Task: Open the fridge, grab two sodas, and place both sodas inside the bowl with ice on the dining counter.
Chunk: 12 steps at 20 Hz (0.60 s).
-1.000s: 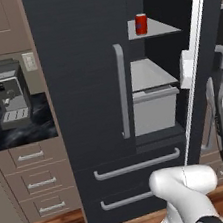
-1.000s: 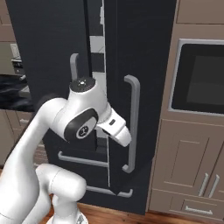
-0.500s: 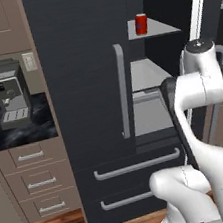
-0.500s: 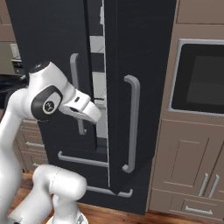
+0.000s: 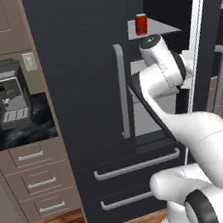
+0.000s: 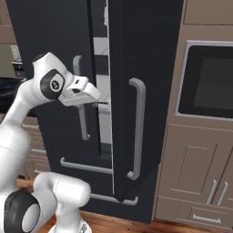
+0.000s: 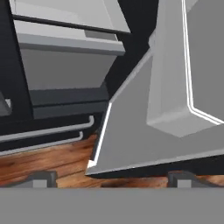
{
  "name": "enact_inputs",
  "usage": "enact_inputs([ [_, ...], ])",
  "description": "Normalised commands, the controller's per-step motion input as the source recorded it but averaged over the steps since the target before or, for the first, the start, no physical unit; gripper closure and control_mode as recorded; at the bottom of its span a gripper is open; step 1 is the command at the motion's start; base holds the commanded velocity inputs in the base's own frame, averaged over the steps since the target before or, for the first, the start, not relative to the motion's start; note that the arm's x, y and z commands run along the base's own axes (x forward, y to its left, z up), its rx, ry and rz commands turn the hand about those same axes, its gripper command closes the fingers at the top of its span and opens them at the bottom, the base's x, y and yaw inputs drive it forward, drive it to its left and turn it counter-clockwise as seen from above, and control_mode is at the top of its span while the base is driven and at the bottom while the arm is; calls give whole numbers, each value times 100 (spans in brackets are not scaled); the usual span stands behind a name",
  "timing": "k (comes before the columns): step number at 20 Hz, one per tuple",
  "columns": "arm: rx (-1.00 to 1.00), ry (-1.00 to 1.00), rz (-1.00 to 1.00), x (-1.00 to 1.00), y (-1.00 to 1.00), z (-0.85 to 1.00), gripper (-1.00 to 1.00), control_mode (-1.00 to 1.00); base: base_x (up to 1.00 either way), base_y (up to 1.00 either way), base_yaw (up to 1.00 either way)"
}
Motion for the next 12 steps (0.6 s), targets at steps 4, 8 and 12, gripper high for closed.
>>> enact_inputs([
  [4, -10, 14, 10, 87, 0, 16, -100, -100, 0, 0, 0],
  [8, -7, 12, 5, 64, -30, 3, -100, -100, 0, 0, 0],
  [12, -3, 5, 1, 29, -55, -1, -100, -100, 0, 0, 0],
])
